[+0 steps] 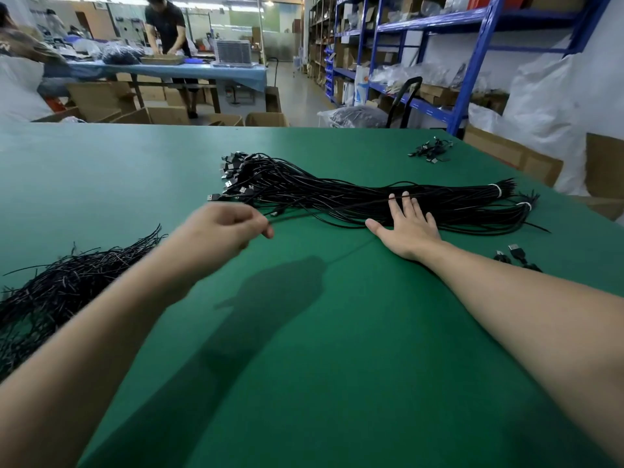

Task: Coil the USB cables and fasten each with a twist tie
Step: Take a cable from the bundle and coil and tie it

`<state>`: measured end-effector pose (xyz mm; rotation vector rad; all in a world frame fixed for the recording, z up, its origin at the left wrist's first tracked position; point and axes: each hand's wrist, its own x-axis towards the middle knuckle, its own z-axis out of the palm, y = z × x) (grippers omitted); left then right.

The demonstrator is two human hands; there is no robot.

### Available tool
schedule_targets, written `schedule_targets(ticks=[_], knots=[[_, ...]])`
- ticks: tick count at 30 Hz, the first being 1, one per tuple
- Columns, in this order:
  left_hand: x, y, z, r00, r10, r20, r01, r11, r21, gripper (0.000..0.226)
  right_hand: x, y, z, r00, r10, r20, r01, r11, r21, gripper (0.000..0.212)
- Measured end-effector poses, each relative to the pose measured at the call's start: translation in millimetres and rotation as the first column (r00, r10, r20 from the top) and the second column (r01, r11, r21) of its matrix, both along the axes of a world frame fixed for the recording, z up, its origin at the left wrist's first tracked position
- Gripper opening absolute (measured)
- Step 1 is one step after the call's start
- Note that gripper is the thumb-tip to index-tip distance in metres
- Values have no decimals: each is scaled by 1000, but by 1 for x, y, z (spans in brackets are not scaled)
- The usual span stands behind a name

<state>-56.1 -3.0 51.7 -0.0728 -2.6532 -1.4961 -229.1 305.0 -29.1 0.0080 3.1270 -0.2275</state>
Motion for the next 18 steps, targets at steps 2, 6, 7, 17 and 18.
schedule_targets(ticks=[2,6,7,17,18], knots=[[3,-17,20,999,34,-29,-28,986,167,27,-1,1,0,1000,1,4,-1,1000,-8,94],[17,-41,56,992,51,-118,7,895,445,25,7,-7,6,999,-19,32,19,1000,-7,89],[19,-38,59,992,36,-124,29,874,484,24,12,-12,11,998,-35,44,35,999,-10,85],[33,36,44,979,-198,-53,202,883,423,14,180,-111,78,832,546,101,68,80,-994,51],[36,39,44,978,-199,-58,205,891,404,13,190,-110,82,819,565,99,137,-25,-990,48]])
